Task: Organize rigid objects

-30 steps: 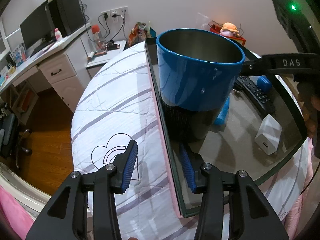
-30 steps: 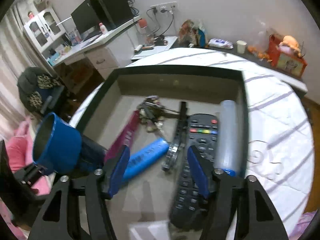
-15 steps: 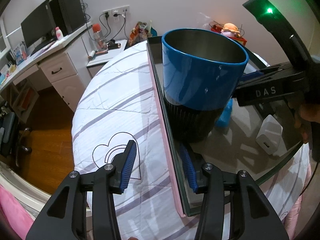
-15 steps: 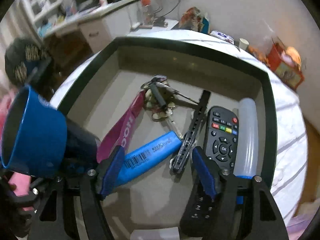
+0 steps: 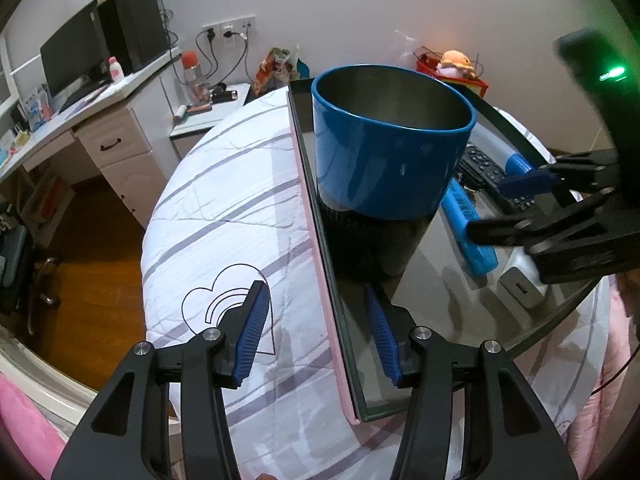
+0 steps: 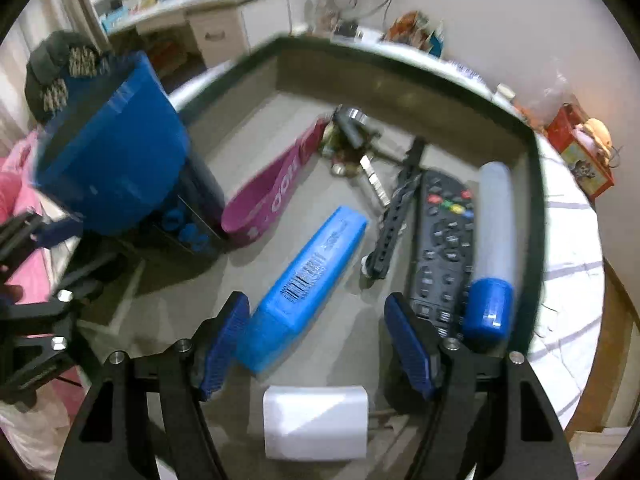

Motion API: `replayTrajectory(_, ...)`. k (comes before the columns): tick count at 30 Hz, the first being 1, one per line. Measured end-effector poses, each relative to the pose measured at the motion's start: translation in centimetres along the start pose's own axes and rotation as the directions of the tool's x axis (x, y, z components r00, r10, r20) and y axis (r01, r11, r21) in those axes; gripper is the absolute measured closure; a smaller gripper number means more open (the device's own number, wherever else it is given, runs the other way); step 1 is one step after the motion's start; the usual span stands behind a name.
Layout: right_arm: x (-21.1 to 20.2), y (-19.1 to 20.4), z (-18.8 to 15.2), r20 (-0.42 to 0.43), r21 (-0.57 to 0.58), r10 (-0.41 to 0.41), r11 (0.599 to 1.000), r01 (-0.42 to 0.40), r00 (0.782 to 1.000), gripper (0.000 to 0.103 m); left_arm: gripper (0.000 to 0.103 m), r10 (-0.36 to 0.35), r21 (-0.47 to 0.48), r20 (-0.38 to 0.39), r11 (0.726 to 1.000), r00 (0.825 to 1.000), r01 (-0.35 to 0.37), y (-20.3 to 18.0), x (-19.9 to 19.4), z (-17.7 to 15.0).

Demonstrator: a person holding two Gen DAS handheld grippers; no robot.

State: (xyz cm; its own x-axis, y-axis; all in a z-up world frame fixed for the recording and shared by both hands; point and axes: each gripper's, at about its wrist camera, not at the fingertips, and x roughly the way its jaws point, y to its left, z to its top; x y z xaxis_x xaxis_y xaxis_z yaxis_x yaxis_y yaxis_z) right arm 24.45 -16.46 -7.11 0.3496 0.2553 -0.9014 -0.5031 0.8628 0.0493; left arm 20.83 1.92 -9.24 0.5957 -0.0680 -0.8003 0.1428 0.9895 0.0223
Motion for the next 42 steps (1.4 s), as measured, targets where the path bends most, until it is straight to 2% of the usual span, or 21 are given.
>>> replayTrajectory(3,-2.2,-0.5,-0.9,0.064,0.027,0.022,0.999,-0.024,0.998,0.031,0.052,0.001,0.0,0.0,1.0,1.0,-0.001,0.0,-0.1,0.0)
replayTrajectory(6,-3.7,-1.4,-2.1,0.075,0.034,-0.07,0.997,0.068,0.995,0.031,0.052,0.001,-0.001,0.002,1.0,1.0,-0.001,0.0,-0.2,-0.1)
replayTrajectory(7,-3.9,-1.8,-2.5,0.075,0.038,-0.051,0.998,0.048,0.996,0.031,0.052,0.001,0.001,0.003,1.0,1.0,-0.001,0.0,-0.2,-0.1)
replayTrajectory(9,-4.3,-2.0,-3.3,0.084,0.061,0.038,0.997,-0.043,0.996,0.031,0.052,0.0,0.002,0.002,1.0,1.0,0.0,0.0,-0.2,-0.1)
replayTrajectory(12,-4.2,-1.8,-4.0,0.075,0.106,0.105,0.988,-0.113,0.992,0.03,0.052,0.001,0.004,0.003,1.0,1.0,-0.001,-0.2,-0.4,-0.2)
replayTrajectory(16,-3.8,-1.7,-4.5,0.048,0.152,0.086,0.984,-0.093,0.995,0.025,0.052,0.003,0.006,0.002,1.0,1.0,-0.003,-0.7,-0.6,-0.2)
replayTrajectory(22,-2.4,-0.5,-5.0,0.044,0.225,0.118,0.966,-0.125,0.992,0.023,0.05,0.0,0.018,0.011,1.0,1.0,0.0,-1.4,-1.2,-0.5)
replayTrajectory(30,-2.5,0.4,-4.9,0.044,0.276,0.141,0.95,-0.148,0.989,0.013,0.049,0.006,-0.001,0.019,1.0,1.0,-0.006,-0.8,-1.6,-0.7)
replayTrajectory(34,-2.4,0.9,-4.9,0.027,0.304,0.167,0.938,-0.167,0.986,0.001,0.049,0.026,-0.018,0.026,1.0,0.999,-0.026,-0.2,-1.9,-0.6)
replayTrajectory(37,-2.3,1.6,-4.8,0.019,0.305,0.151,0.941,-0.149,0.988,0.0,0.049,0.048,-0.031,0.035,0.998,0.998,-0.047,0.4,-2.3,-0.6)
replayTrajectory(40,-2.4,1.9,-4.7,0.05,0.322,0.212,0.922,-0.217,0.976,0.0,0.046,0.054,-0.039,0.047,0.998,0.997,-0.052,0.9,-2.7,-0.7)
replayTrajectory(42,-2.3,2.3,-4.6,0.057,0.323,0.199,0.924,-0.206,0.978,0.0,0.046,0.053,-0.038,0.048,0.998,0.997,-0.051,0.9,-2.9,-0.8)
